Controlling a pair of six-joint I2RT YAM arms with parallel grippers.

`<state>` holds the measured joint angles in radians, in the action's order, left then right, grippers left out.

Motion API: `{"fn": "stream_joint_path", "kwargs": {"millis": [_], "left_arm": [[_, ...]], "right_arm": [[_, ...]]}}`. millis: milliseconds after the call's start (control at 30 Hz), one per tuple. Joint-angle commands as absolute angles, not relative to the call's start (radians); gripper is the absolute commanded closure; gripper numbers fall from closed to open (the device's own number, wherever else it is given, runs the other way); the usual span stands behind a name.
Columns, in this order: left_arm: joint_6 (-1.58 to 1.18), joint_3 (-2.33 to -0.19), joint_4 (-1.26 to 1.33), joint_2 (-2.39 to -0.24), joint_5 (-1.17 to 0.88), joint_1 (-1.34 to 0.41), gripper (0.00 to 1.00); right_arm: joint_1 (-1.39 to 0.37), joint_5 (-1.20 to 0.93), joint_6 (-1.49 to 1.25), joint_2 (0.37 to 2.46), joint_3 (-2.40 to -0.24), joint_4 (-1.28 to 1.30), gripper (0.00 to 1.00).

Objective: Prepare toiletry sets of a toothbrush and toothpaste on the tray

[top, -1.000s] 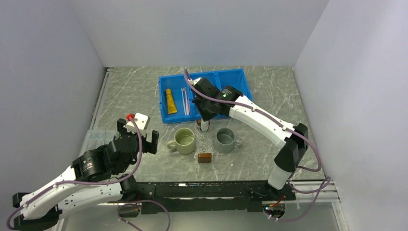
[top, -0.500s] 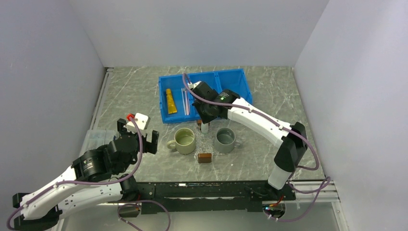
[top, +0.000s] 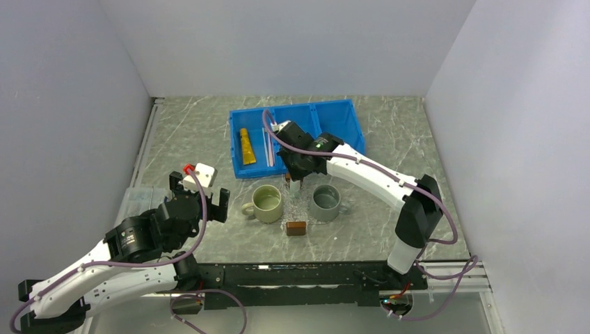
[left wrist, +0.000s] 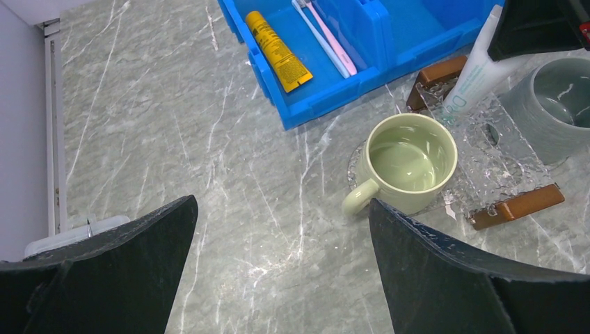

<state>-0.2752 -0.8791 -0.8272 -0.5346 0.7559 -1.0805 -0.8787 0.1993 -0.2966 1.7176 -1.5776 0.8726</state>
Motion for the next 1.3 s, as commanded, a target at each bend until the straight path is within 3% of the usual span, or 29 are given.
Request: {"fn": "stream_joint_path", "kwargs": {"millis": [0, 567, 867, 1100, 1267], "left_arm": [[-0.268, -0.876, -0.785, -0.541, 0.745, -1.074, 0.01], [-0.263, -0.876, -0.780, -0.546, 0.734, -1.065, 0.01], [-0.262, -0.875, -0.779, -0.547, 0.733, -1.064, 0.01], [-0.261, -0.876, -0.778, -0.548, 0.731, -1.059, 0.01], [-0.262, -0.874, -0.777, -0.551, 0.731, -1.058, 0.01]], "right_arm": [[-0.880, 0.198, -0.312, 1.717, -1.560, 0.805, 1.00], [-0.881, 0.196, -0.331, 1.735, -1.531, 0.799, 1.00], [-0.881, 0.219, -0.327, 1.729, -1.554, 0.818, 0.84], [-0.881, 0.233, -0.330, 1.714, -1.574, 0.826, 0.78], [-0.880, 0.234, -0.340, 1.699, -1.603, 0.844, 0.66]]}}
